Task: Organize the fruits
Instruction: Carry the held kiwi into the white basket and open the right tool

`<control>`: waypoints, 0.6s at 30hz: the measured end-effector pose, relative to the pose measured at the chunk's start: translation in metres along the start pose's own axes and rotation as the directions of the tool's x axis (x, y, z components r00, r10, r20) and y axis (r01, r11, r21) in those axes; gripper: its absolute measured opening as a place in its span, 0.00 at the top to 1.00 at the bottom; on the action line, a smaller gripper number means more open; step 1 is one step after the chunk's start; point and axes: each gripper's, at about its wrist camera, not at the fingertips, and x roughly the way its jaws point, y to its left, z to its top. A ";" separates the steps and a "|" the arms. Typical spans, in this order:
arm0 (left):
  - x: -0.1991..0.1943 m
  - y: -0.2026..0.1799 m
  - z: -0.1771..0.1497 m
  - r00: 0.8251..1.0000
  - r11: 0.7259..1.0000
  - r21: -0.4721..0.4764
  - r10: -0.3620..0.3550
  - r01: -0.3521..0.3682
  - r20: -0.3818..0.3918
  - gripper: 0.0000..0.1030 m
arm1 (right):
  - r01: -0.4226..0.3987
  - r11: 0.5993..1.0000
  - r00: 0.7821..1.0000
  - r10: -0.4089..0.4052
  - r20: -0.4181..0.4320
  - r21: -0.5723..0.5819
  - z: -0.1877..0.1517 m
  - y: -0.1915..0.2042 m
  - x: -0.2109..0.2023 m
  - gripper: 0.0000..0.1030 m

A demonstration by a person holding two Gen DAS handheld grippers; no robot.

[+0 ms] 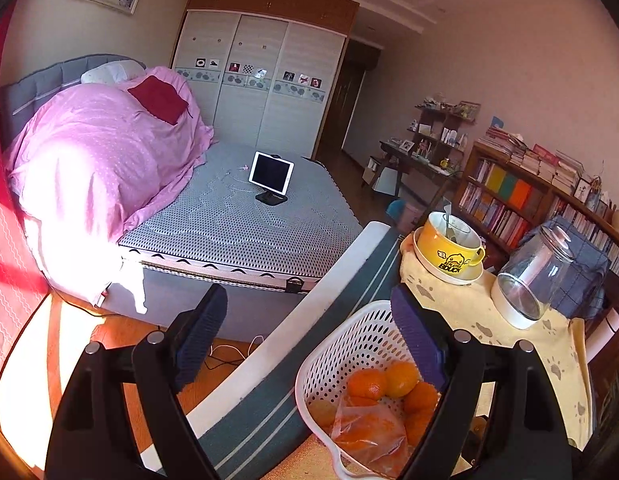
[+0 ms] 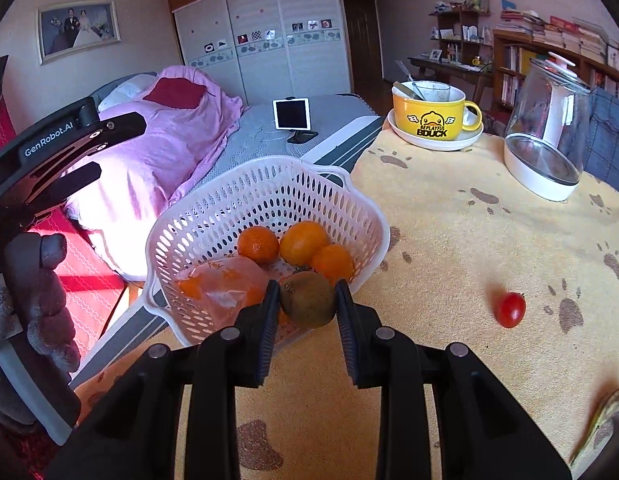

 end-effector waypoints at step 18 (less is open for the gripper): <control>-0.007 0.012 0.006 1.000 0.999 -0.035 -0.004 0.004 0.017 0.17 | -0.149 0.987 0.987 0.152 -0.057 0.056 0.044 0.012 0.046 0.71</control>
